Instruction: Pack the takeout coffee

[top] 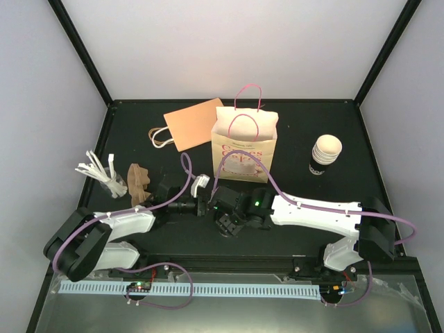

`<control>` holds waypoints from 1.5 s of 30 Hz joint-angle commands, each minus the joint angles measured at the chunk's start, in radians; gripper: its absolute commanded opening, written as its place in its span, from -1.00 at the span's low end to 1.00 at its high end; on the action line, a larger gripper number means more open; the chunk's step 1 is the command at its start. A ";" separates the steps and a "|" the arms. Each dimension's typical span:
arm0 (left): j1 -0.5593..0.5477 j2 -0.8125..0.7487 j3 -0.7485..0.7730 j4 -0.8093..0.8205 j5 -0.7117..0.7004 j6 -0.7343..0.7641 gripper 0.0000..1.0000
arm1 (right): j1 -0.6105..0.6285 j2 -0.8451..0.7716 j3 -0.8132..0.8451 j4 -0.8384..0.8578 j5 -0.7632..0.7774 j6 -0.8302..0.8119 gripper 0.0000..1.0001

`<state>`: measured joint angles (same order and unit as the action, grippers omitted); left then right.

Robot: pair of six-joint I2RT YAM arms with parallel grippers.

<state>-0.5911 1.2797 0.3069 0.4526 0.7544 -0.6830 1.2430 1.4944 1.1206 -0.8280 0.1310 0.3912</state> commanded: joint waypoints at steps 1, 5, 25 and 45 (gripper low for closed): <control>-0.043 0.117 -0.083 -0.255 -0.183 0.022 -0.54 | 0.018 0.150 -0.094 -0.059 -0.189 0.008 0.40; -0.049 0.146 -0.081 -0.239 -0.184 0.007 -0.55 | 0.018 0.160 -0.083 -0.067 -0.190 0.001 0.40; -0.051 -0.321 0.143 -0.634 -0.166 0.020 -0.37 | 0.016 0.138 -0.066 -0.068 -0.150 0.031 0.40; -0.050 -0.563 0.162 -0.803 -0.205 0.001 -0.25 | 0.017 0.139 -0.033 -0.078 -0.089 0.047 0.41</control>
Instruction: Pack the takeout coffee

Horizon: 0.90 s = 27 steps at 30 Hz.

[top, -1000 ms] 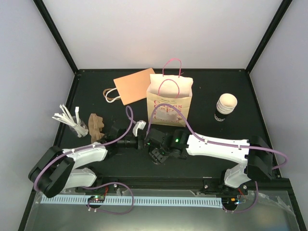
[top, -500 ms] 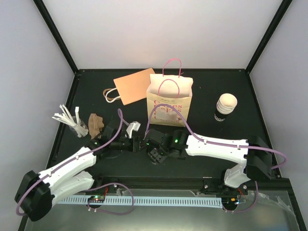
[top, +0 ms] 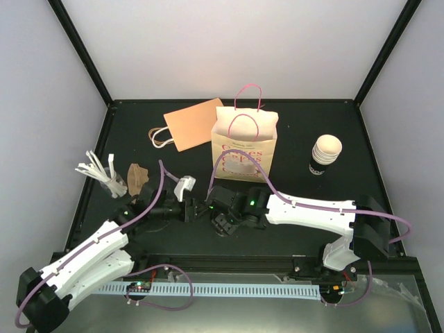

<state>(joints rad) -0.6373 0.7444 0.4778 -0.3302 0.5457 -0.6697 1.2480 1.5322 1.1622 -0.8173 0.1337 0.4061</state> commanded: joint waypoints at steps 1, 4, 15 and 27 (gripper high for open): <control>-0.004 -0.030 -0.019 -0.011 0.008 -0.020 -0.25 | 0.012 0.101 -0.074 -0.089 -0.091 0.032 0.41; -0.004 -0.029 -0.056 0.029 0.024 -0.032 -0.25 | 0.012 0.098 -0.075 -0.086 -0.085 0.032 0.41; -0.004 -0.028 -0.117 0.100 0.058 -0.051 -0.26 | 0.012 0.098 -0.073 -0.084 -0.072 0.036 0.41; -0.004 0.006 -0.132 0.137 0.065 -0.071 -0.28 | 0.013 0.100 -0.057 -0.092 -0.072 0.021 0.41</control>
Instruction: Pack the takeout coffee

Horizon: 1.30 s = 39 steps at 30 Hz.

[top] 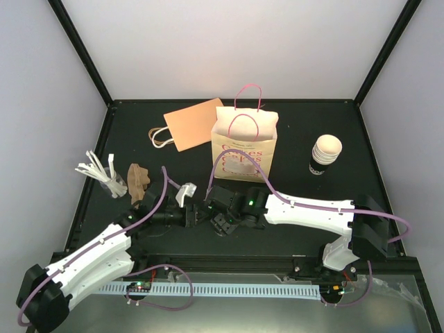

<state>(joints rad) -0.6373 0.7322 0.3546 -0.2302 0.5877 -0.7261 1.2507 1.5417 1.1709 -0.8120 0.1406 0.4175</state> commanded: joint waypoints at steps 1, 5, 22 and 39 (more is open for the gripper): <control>-0.005 0.024 -0.011 0.038 0.024 -0.015 -0.29 | 0.009 0.092 -0.065 -0.098 -0.082 0.010 0.42; -0.005 0.036 -0.018 0.019 -0.004 -0.015 -0.36 | 0.010 0.090 -0.066 -0.095 -0.082 0.010 0.41; -0.005 0.100 -0.033 0.036 -0.007 -0.010 -0.54 | 0.010 0.093 -0.069 -0.095 -0.079 0.013 0.41; 0.017 0.018 0.109 -0.174 -0.170 0.022 -0.21 | 0.009 0.114 -0.035 -0.075 -0.097 -0.200 0.42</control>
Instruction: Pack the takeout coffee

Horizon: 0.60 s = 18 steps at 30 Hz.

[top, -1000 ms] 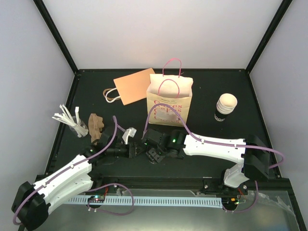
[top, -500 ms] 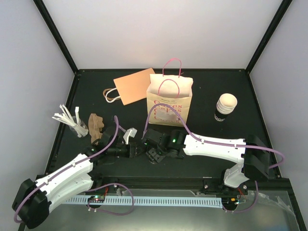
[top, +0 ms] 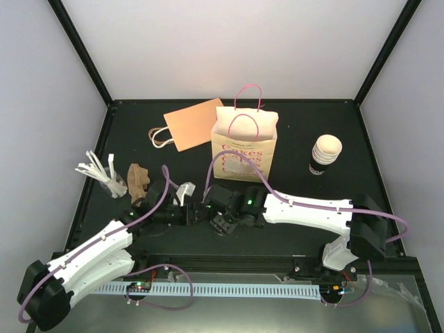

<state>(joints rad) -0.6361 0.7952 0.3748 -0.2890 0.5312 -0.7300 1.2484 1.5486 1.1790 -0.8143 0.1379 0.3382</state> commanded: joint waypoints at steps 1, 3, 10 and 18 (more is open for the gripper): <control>0.036 -0.060 0.091 -0.133 -0.134 0.022 -0.21 | 0.012 0.109 -0.033 -0.066 -0.097 -0.141 0.43; 0.104 -0.088 0.074 -0.128 -0.091 0.030 -0.21 | 0.012 0.114 -0.018 -0.050 -0.109 -0.185 0.43; 0.240 -0.075 0.036 -0.097 0.094 0.082 -0.22 | 0.012 0.139 0.006 -0.016 -0.113 -0.344 0.36; 0.263 -0.048 -0.029 0.004 0.221 0.078 -0.24 | 0.010 0.105 -0.039 0.017 -0.133 -0.380 0.35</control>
<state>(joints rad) -0.3851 0.7425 0.3717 -0.3393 0.6617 -0.6647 1.2488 1.6016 1.2198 -0.7158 0.0647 -0.0101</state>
